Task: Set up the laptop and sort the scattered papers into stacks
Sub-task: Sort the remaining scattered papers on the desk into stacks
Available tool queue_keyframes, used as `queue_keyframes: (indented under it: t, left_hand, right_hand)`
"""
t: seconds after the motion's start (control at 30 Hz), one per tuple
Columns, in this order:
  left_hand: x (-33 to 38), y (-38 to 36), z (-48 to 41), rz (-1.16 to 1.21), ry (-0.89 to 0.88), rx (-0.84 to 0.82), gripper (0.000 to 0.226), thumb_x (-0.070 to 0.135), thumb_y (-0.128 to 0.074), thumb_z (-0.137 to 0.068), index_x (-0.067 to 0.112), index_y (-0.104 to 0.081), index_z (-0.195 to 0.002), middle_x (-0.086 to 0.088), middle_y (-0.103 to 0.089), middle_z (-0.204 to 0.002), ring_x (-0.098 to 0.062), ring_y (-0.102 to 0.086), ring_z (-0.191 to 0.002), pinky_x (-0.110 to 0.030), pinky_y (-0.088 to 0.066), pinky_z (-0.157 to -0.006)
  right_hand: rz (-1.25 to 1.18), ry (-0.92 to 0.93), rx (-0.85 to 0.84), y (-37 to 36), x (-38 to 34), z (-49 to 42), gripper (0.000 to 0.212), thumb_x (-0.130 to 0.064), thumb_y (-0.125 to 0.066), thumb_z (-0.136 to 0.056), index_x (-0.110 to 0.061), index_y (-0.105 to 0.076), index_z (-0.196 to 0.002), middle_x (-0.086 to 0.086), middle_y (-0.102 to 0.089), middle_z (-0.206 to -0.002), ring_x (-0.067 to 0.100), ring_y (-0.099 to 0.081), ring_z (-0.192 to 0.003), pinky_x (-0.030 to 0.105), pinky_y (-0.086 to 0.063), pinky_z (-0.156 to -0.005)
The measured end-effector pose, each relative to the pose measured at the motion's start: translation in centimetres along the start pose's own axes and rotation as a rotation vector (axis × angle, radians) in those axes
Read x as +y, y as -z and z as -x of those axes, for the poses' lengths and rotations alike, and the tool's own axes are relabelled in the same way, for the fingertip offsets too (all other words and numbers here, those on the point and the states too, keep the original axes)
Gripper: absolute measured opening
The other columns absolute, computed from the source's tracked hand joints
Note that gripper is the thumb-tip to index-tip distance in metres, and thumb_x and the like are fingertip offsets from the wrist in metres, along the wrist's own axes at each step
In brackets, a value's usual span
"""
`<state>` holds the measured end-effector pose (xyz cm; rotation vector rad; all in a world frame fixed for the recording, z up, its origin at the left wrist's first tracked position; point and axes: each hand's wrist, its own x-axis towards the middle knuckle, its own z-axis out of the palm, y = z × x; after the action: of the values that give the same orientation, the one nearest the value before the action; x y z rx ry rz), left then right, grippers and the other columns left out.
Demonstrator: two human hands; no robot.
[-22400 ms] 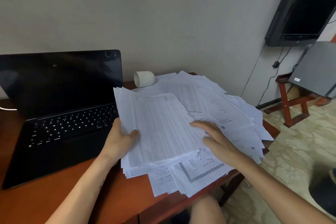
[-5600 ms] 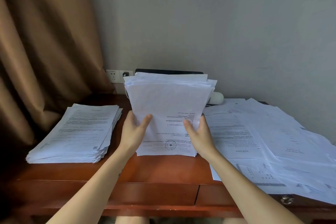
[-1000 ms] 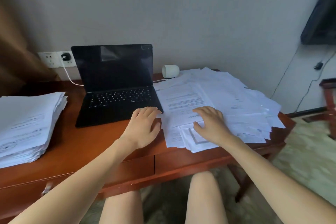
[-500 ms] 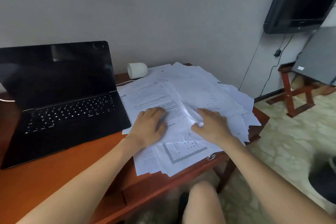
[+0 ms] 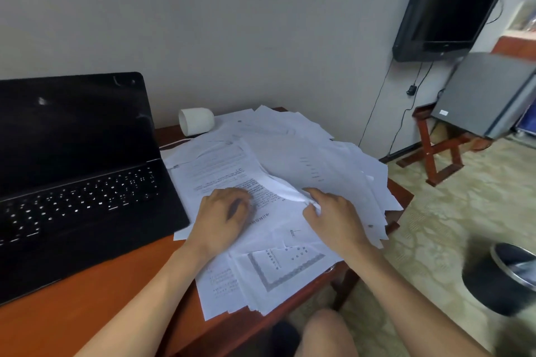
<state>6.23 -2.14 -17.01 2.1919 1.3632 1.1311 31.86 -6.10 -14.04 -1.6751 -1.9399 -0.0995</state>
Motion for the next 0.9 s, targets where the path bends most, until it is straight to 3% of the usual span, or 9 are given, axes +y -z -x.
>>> queue_keyframes:
  t: [0.1,0.27,0.33,0.4,0.5,0.6,0.73,0.8,0.9]
  left_hand:
    - [0.9,0.7,0.4,0.195,0.122,-0.03,0.031,0.031,-0.045,-0.107,0.026,-0.075,-0.103,0.021,-0.071,-0.106,0.012,-0.056,-0.104,-0.006,-0.035,-0.094]
    - [2.3,1.8,0.4,0.844,0.511,-0.01,0.029,0.042,-0.053,-0.106,0.016,-0.065,-0.107,-0.001,-0.078,-0.102,-0.028,-0.072,-0.108,-0.043,-0.054,-0.1]
    - [2.6,2.1,0.2,1.005,0.609,-0.034,0.031,0.039,-0.059,-0.104,0.01,-0.055,-0.114,-0.012,-0.078,-0.108,-0.034,-0.074,-0.106,-0.049,-0.057,-0.098]
    - [2.5,2.2,0.2,1.016,0.658,-0.056,0.036,0.034,-0.065,-0.102,0.008,-0.052,-0.123,-0.015,-0.076,-0.116,-0.034,-0.075,-0.106,-0.052,-0.059,-0.095]
    - [2.3,2.1,-0.2,0.866,0.648,-0.067,0.029,0.017,-0.069,-0.1,0.011,-0.057,-0.125,-0.014,-0.076,-0.115,-0.032,-0.076,-0.1,-0.05,-0.063,-0.088]
    - [2.1,1.6,-0.6,0.75,0.68,-0.035,0.04,0.008,-0.072,-0.095,0.022,-0.05,-0.126,-0.008,-0.072,-0.121,-0.03,-0.075,-0.102,-0.052,-0.062,-0.089]
    - [2.0,1.6,-0.1,0.689,0.624,-0.008,0.053,0.001,-0.067,-0.093,0.032,-0.048,-0.132,-0.001,-0.07,-0.124,-0.026,-0.072,-0.109,-0.05,-0.06,-0.095]
    - [2.0,2.2,0.0,0.701,0.594,0.039,0.056,-0.004,-0.061,-0.094,0.036,-0.052,-0.132,0.002,-0.073,-0.119,-0.023,-0.073,-0.106,-0.046,-0.062,-0.093]
    - [1.8,3.4,0.3,0.672,0.554,0.09,0.058,-0.007,-0.053,-0.095,0.042,-0.056,-0.126,0.006,-0.074,-0.119,-0.018,-0.072,-0.109,-0.043,-0.061,-0.094]
  right_hand:
    - [-0.104,0.052,0.003,0.0,-2.0,0.8,0.04,-0.016,-0.054,-0.09,-0.019,-0.067,-0.128,0.003,-0.073,-0.088,0.021,-0.064,-0.073,0.034,-0.057,-0.066]
    - [-0.283,0.069,-0.134,-0.4,-4.1,2.3,0.027,-0.025,-0.054,-0.093,-0.031,-0.064,-0.118,-0.013,-0.063,-0.091,0.006,-0.054,-0.08,0.024,-0.047,-0.069]
    - [-0.319,0.104,-0.245,-0.4,-4.4,2.8,0.034,-0.034,-0.056,-0.094,-0.033,-0.06,-0.128,-0.021,-0.061,-0.112,0.0,-0.054,-0.105,0.019,-0.045,-0.09]
    - [-0.275,0.157,-0.319,-0.1,-4.2,3.3,0.047,-0.05,-0.053,-0.093,-0.034,-0.055,-0.138,-0.026,-0.053,-0.132,-0.006,-0.041,-0.126,0.017,-0.029,-0.108]
    - [-0.301,0.162,-0.405,0.5,-3.8,3.8,0.047,-0.054,-0.052,-0.098,-0.036,-0.051,-0.141,-0.032,-0.042,-0.14,-0.013,-0.026,-0.135,0.015,-0.015,-0.113]
    - [-0.461,0.036,-0.46,0.6,-3.1,3.5,0.036,-0.046,-0.047,-0.104,-0.04,-0.055,-0.139,-0.035,-0.045,-0.137,-0.015,-0.028,-0.134,0.013,-0.021,-0.112]
    - [-0.471,-0.035,-0.316,-0.6,-2.2,1.6,0.028,-0.028,-0.059,-0.101,-0.029,-0.065,-0.129,-0.02,-0.059,-0.125,-0.006,-0.049,-0.121,0.02,-0.04,-0.107]
    - [-0.354,-0.046,-0.21,-1.3,-1.4,0.3,0.031,-0.021,-0.063,-0.097,-0.025,-0.065,-0.127,-0.01,-0.062,-0.126,0.009,-0.05,-0.123,0.031,-0.039,-0.111]
    - [-0.271,-0.202,-0.171,-1.6,-0.4,-2.3,0.042,-0.029,-0.062,-0.095,-0.02,-0.056,-0.136,-0.001,-0.057,-0.137,0.024,-0.045,-0.13,0.037,-0.033,-0.114]
